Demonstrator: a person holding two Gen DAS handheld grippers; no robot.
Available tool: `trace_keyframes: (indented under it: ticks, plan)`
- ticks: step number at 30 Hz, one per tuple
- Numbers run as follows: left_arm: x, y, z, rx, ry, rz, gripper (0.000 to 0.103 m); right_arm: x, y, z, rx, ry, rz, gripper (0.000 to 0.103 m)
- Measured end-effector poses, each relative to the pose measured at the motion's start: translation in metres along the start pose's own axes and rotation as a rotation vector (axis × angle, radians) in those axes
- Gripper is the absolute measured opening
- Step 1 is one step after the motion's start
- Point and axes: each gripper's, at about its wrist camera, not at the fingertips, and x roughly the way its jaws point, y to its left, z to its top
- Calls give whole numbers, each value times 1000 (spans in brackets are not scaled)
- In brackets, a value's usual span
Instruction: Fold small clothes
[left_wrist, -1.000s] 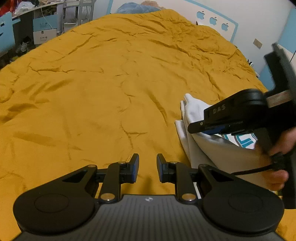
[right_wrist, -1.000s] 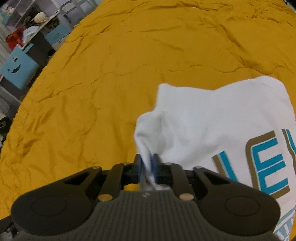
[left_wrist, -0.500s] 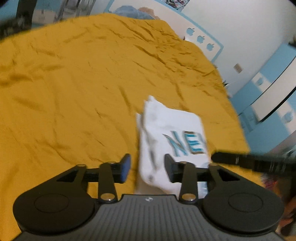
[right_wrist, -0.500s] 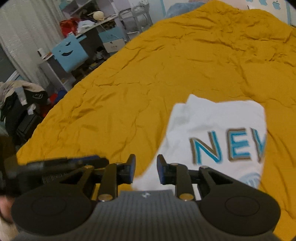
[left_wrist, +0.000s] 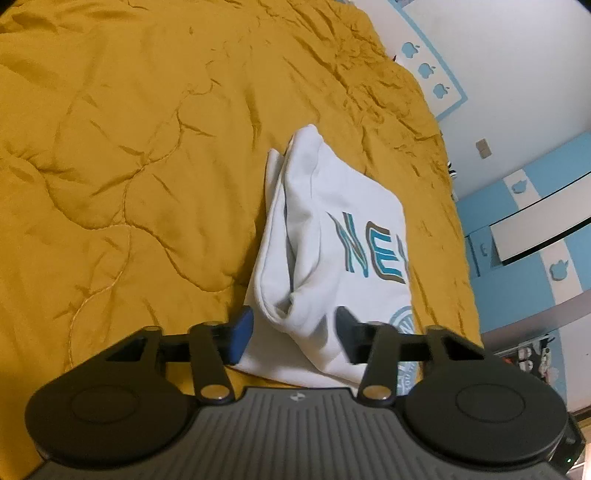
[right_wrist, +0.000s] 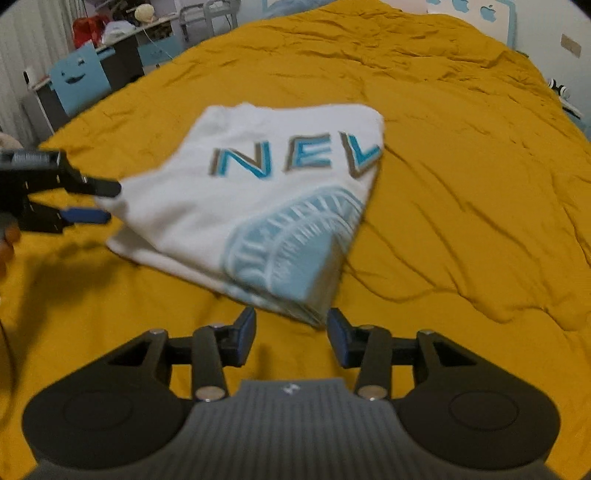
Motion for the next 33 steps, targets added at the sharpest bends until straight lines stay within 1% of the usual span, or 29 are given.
trace_keyframes:
  ticks: [1,2,4,7,9,11,12,13,15,18,20,22,24,27,29,30,32,33]
  plan:
    - [1,-1,1,-2,0,-6,29,3,-2,-1,5,-4,8,39]
    - [1,-3,0,-6,-1,-13,17,5,-4,-1,7,-10,14,39]
    - [-5,-10,1,-7,-27,-34,16,13,-3,-2,0,-22,10,39]
    - [-23,-29,0,25,-76,-78,12,23,1,1,-5,-49,-5,39]
    - [-32,-40,3,37,-108,-93,11,28,1,4,-12,-50,-29,36]
    - [-36,-44,5,45,-115,-82,11,30,-4,6,2,-41,-64,8]
    - [-37,-43,6,52,-113,-74,10,26,-9,7,20,-45,-62,5]
    - [-35,-41,6,55,-103,-54,10,20,-14,7,37,-53,-53,0]
    - [-27,-34,3,42,-68,-4,10,7,-18,8,39,-76,-57,0]
    - [-13,-20,-4,52,-37,99,10,5,-17,7,16,-49,-48,0]
    - [-3,-6,-10,17,3,124,9,16,-14,1,0,-19,-49,0]
    - [3,-1,-18,21,19,152,9,23,-15,-9,7,1,-45,0]
    - [5,1,-28,55,21,172,9,31,-18,-15,18,13,-50,0]
    - [15,-4,-36,132,5,229,9,37,-23,-18,39,22,-47,0]
    - [23,-3,-37,137,12,262,9,43,-25,-21,46,45,-66,0]
    - [26,-1,-37,135,15,269,10,47,-30,-22,61,48,-61,0]
    - [23,-9,-41,162,18,291,14,45,-37,-23,92,49,-51,0]
    - [21,-13,-42,191,29,319,16,43,-38,-23,88,48,-50,0]
